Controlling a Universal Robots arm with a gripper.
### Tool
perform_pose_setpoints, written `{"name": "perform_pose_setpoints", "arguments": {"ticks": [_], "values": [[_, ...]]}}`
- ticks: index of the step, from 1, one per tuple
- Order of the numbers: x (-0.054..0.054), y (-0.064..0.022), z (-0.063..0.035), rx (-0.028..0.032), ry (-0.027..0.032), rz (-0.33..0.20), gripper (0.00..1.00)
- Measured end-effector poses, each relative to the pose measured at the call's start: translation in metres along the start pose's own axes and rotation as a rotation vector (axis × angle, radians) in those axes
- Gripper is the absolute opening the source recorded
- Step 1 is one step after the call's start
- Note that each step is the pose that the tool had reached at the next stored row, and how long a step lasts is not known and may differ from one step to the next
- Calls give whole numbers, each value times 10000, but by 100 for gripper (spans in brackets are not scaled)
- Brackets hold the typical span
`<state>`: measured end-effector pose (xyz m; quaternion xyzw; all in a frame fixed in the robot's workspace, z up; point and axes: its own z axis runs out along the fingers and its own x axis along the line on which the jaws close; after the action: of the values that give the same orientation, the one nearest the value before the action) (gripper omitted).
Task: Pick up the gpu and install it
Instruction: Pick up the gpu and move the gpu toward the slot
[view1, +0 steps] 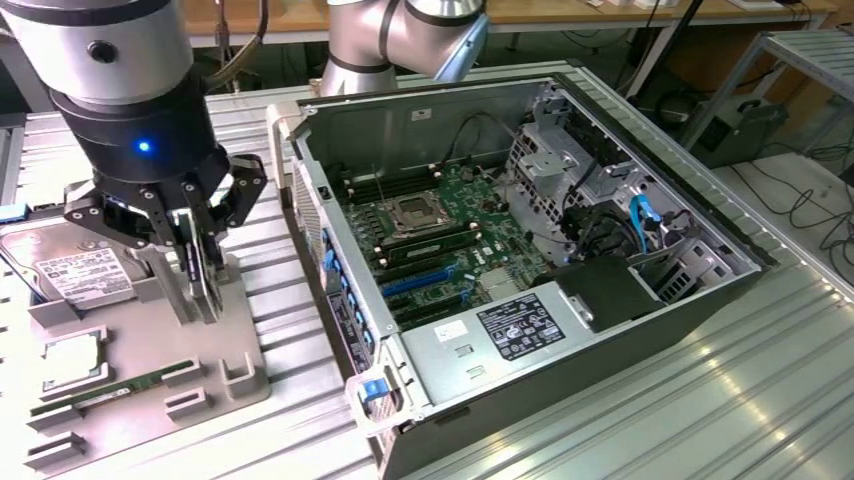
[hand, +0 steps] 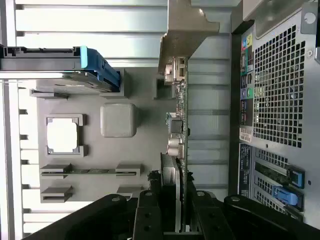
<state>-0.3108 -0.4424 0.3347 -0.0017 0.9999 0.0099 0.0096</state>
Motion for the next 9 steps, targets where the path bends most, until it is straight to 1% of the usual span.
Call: {"name": "perform_pose_setpoints", "arguments": {"ticks": [1,2,6,7,9], "values": [[-2,2,-81,-1,-1,0,27],[-5,5,-279,0,-1,0,27],[-9,9,-475,0,-1,0,27],[-10,10,-497,1,0,0,27],[-12,12,-623,1,0,0,27]]}}
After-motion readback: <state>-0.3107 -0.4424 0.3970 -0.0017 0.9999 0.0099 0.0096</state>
